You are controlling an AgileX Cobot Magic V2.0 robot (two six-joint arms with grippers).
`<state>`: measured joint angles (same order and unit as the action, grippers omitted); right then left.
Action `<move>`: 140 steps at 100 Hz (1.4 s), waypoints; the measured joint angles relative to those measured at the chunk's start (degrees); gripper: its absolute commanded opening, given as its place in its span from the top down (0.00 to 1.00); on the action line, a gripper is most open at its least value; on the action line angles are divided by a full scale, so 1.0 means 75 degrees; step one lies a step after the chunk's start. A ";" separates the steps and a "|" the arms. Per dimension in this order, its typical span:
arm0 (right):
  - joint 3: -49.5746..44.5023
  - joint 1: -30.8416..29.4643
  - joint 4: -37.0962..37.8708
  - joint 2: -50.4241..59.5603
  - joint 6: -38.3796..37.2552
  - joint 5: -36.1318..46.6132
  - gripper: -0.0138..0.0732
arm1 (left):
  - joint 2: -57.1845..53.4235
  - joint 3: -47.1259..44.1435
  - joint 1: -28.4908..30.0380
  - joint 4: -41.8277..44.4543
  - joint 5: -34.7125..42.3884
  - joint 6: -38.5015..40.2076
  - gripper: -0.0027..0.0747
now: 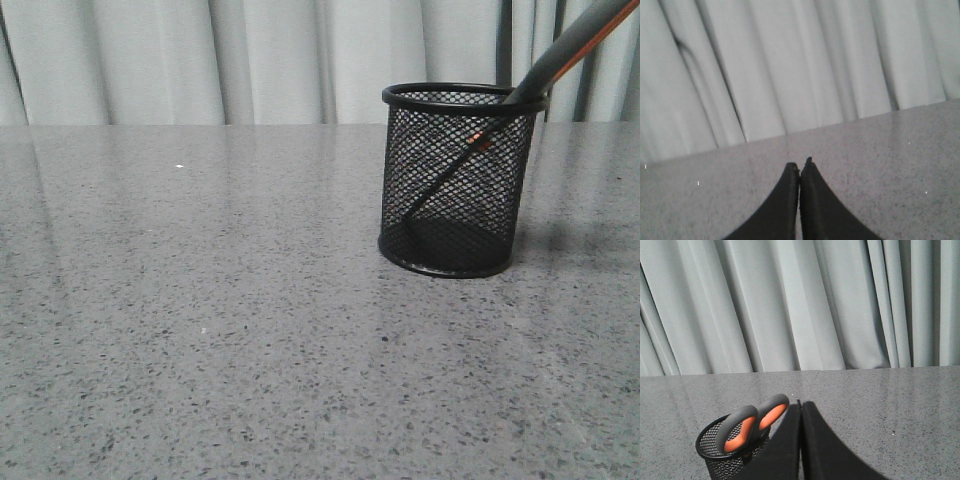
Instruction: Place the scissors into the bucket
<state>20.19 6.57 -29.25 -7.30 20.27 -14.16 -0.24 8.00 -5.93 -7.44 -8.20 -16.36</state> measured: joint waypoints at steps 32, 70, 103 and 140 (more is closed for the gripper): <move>0.0000 0.0000 0.0000 0.0000 0.0000 0.0000 0.90 | 0.0000 -0.1053 0.0563 0.0664 -0.0043 0.1620 0.99; 0.0000 0.0000 0.0000 0.0000 0.0016 0.0000 0.90 | 0.0000 -0.1053 0.0563 0.0710 0.0021 0.1671 0.99; 0.0000 0.0000 0.0000 0.0000 0.0016 0.0000 0.90 | 0.0000 -0.1053 0.0563 0.0710 0.0034 0.1671 0.99; 0.0000 0.0000 0.0032 0.0000 -0.0002 0.0000 0.90 | 0.0000 -0.1053 0.0563 0.0710 0.0034 0.1671 0.99</move>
<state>20.19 6.57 -29.01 -7.30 20.26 -14.16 -0.24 0.11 -1.71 -2.12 -7.95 -3.82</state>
